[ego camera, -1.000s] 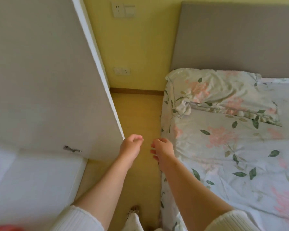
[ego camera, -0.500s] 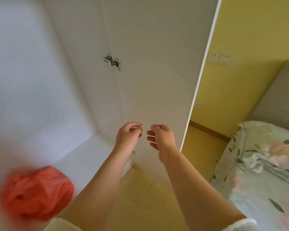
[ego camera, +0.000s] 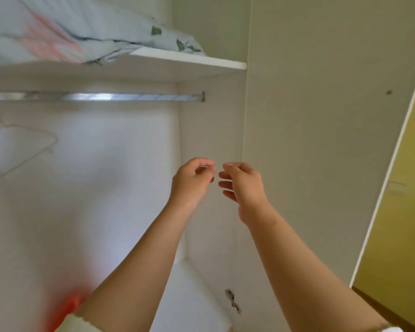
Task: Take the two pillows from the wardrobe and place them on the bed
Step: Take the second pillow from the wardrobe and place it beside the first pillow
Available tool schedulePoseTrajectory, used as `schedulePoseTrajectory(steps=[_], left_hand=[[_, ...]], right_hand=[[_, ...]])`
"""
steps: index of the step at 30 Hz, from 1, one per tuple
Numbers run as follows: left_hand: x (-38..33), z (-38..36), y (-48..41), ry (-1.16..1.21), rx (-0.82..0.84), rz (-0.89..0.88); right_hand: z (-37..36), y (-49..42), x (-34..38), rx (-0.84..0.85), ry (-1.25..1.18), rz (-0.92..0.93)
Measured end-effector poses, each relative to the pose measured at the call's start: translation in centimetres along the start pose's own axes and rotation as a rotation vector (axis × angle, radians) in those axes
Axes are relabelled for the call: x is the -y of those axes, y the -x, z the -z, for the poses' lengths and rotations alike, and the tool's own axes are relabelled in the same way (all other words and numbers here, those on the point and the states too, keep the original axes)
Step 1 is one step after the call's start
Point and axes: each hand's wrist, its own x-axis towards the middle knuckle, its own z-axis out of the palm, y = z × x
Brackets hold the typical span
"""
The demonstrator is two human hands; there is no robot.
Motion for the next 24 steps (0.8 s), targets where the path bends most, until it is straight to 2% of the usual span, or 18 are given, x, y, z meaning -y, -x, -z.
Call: schedulePoseTrajectory(steps=[9,16,20,24], left_hand=[[-6.0,6.7,-3.2,-0.037,-0.145,-0.194],[-9.0,12.2,-4.6,-0.212,-0.288,-0.344],[-9.5,15.0,-4.4,-0.458,-0.393,-0.417],[-10.7,17.5,-3.7,-1.045,-0.838,-0.728]], right_hand=[[-4.5,-1.3,7.4,0.102,0.027,0.201],[-8.8,-1.3,10.7,0.201,0.026,0.305],[-11.8,-1.1,11.0,0.263,0.002,0.306],[-13.9,-0.9,11.5,0.309,-0.006,0.319]])
